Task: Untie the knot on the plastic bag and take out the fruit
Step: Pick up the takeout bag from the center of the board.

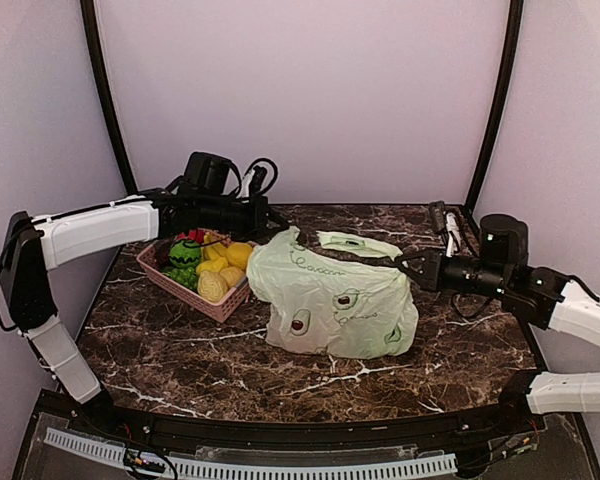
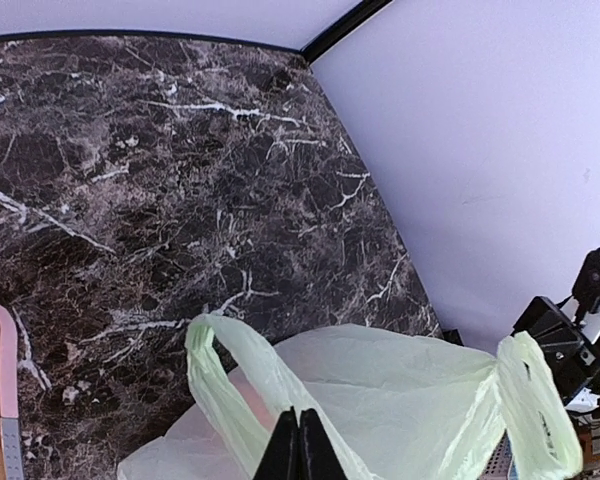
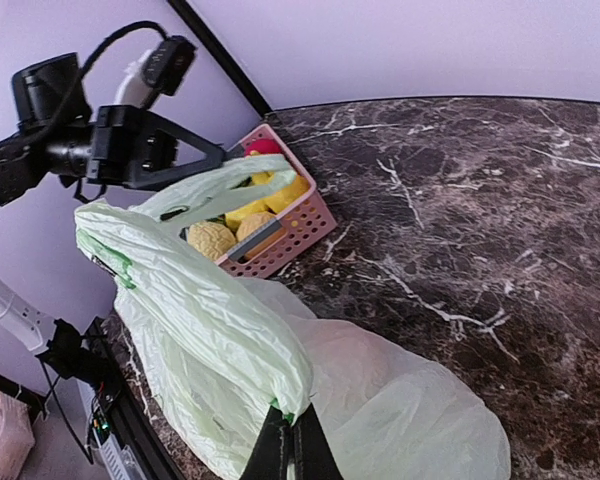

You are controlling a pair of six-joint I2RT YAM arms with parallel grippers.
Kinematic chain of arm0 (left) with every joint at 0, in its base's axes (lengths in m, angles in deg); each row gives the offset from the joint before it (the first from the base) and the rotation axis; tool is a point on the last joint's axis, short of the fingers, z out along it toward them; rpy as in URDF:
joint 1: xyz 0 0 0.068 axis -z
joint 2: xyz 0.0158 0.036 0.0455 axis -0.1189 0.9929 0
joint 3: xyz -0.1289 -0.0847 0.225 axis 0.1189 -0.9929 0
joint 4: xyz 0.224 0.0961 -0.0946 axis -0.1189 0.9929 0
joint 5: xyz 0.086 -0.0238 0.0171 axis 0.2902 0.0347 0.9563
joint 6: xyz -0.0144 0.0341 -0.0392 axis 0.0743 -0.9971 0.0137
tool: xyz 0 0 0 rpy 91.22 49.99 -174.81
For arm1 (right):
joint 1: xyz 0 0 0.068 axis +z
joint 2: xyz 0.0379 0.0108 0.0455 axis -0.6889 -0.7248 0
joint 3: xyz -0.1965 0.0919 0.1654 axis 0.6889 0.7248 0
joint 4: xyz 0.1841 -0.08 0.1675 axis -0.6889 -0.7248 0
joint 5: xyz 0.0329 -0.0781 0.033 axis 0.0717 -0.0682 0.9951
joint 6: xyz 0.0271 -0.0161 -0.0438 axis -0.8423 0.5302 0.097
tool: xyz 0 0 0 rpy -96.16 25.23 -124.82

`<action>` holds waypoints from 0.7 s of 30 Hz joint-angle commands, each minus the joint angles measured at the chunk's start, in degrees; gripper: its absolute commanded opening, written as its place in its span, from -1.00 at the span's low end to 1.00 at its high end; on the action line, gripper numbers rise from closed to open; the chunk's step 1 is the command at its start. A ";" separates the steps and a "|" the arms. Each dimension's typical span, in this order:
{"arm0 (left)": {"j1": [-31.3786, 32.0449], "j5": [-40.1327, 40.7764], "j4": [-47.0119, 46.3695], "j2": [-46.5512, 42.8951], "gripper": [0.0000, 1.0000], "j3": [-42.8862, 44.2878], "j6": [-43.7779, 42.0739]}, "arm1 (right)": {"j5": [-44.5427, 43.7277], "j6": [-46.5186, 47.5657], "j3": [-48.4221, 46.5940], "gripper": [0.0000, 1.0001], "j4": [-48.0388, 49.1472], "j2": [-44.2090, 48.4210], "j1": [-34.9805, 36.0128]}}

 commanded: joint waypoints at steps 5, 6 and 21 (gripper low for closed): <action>-4.89 2.28 -9.48 -14.66 -0.98 -7.33 -1.91 | -15.92 -3.97 -2.13 -1.00 -6.50 1.79 -1.12; -5.21 2.24 -9.46 -15.42 -0.99 -7.74 -2.26 | -17.07 -4.50 -2.18 -1.00 -6.73 1.91 -1.33; -8.61 -2.17 -14.47 -25.41 -0.85 -21.21 -2.41 | -15.40 -7.17 1.52 -1.00 -5.89 4.95 -2.80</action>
